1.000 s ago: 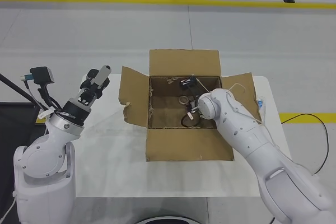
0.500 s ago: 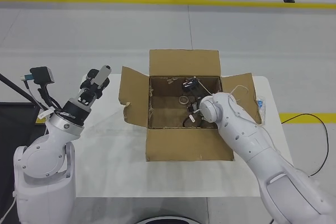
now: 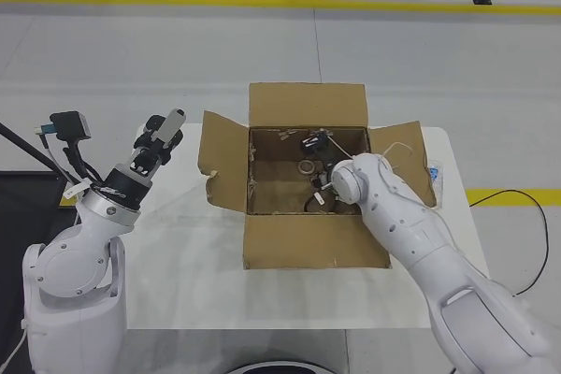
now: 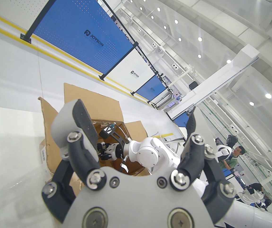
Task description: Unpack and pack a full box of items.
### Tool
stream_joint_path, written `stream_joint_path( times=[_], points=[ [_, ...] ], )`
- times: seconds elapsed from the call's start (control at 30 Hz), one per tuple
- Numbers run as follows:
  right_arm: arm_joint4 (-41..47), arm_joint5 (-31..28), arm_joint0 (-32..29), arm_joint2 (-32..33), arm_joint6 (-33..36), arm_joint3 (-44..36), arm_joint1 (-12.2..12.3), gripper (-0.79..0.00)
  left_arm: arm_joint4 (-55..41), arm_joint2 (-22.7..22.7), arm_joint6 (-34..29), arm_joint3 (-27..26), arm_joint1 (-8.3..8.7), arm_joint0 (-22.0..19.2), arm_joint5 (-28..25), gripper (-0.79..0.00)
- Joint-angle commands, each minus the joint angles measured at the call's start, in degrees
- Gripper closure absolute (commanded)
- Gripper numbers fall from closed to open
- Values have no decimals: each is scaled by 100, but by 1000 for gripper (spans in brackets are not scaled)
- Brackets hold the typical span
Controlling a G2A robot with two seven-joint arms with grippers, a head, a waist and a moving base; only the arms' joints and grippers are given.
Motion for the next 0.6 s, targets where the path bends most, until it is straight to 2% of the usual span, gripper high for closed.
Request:
stream_joint_path(
  times=[0.0, 0.03, 0.3, 0.5, 0.57],
  points=[
    [-4, -25, 9, 9, 7, 31, -19, -22, 0, 0, 0, 0, 0, 0, 0, -785],
    [-14, -39, 10, 11, 13, 37, -28, 0, 0, 0, 0, 0, 0, 0, 0, -785],
    [-11, -257, -59, 247, -87, -230, 23, 0, 0, 0, 0, 0, 0, 0, 0, -785],
    [-98, -582, -414, 663, -55, -1024, 244, 0, 0, 0, 0, 0, 0, 0, 0, -785],
    [-161, -743, -648, 903, -7, -1518, 370, 0, 0, 0, 0, 0, 0, 0, 0, -785]
  ],
)
